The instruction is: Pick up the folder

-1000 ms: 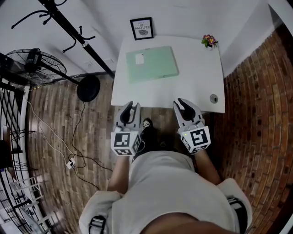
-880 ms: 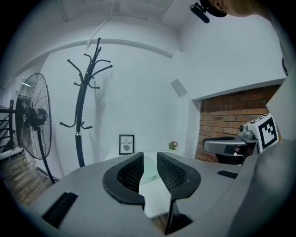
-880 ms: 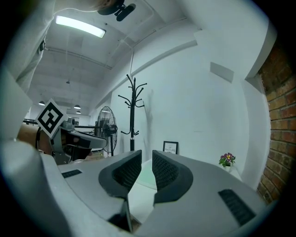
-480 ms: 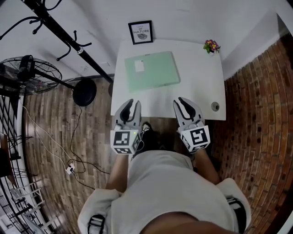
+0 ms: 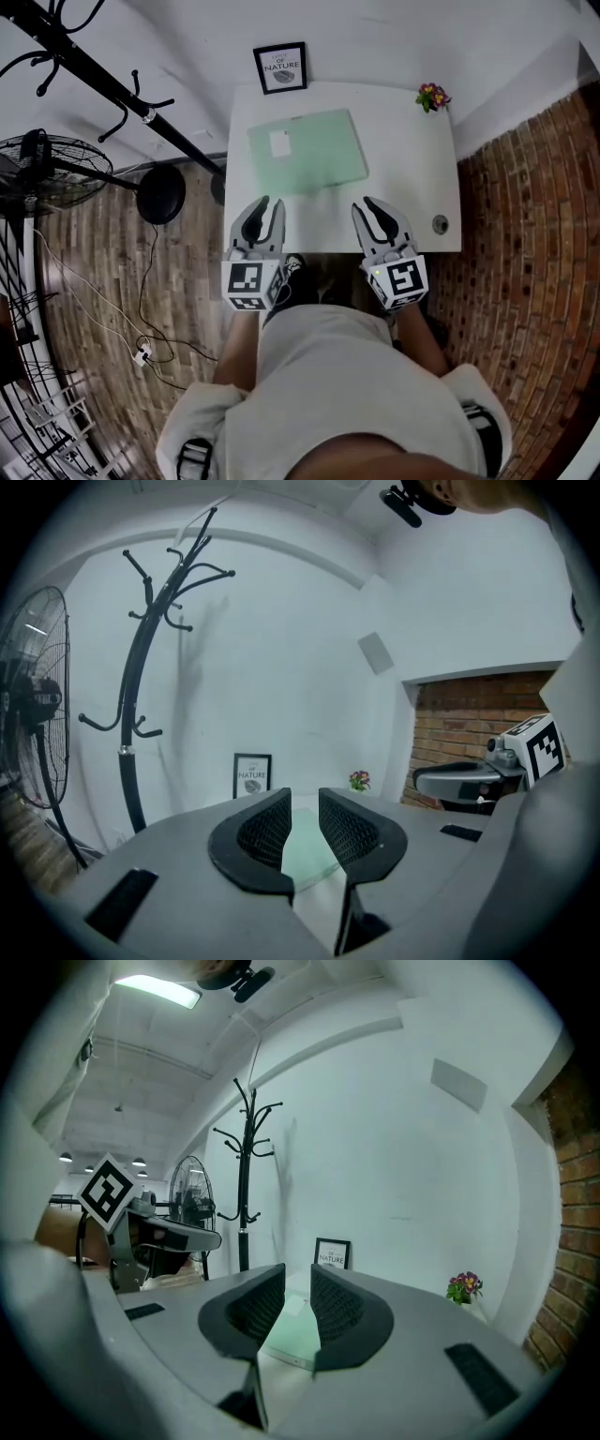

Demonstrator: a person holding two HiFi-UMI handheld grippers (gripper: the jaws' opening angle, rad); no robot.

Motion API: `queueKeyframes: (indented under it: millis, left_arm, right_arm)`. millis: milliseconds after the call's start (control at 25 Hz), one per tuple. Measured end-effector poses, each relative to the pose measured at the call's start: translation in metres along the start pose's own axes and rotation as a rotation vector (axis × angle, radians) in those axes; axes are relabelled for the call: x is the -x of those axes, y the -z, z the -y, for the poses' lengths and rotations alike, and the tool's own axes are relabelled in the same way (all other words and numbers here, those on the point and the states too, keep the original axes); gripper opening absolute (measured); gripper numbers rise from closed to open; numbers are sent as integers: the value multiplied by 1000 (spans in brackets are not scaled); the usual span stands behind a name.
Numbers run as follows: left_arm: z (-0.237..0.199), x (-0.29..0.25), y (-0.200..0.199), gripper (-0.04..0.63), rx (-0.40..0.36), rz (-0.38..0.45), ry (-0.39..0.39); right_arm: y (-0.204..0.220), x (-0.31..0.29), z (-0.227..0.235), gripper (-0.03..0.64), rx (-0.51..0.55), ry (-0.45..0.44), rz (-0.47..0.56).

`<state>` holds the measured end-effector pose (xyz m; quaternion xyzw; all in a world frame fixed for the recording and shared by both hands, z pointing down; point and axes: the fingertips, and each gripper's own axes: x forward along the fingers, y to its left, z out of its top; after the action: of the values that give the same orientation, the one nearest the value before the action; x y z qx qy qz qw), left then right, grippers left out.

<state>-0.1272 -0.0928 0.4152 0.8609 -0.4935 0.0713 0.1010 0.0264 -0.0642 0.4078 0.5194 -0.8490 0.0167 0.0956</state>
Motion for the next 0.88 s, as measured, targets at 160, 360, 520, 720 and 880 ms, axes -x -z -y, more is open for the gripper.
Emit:
queueKeyframes:
  millis: [160, 360, 520, 720, 880]
  left_arm:
    - [-17, -14, -5, 83, 6, -2, 23]
    - [-40, -28, -8, 83, 12, -10, 52]
    - [-55, -35, -7, 83, 13, -28, 88]
    - [-69, -43, 0, 83, 12, -56, 129]
    - [-77, -45, 6, 83, 34, -70, 131]
  right_arm:
    - [-6, -18, 1, 86, 13, 17, -9]
    - [-8, -39, -1, 89, 14, 40, -28]
    - [-9, -54, -7, 91, 6, 59, -45]
    - [-3, -71, -18, 94, -1, 73, -72]
    - [4, -78, -17, 97, -11, 78, -101]
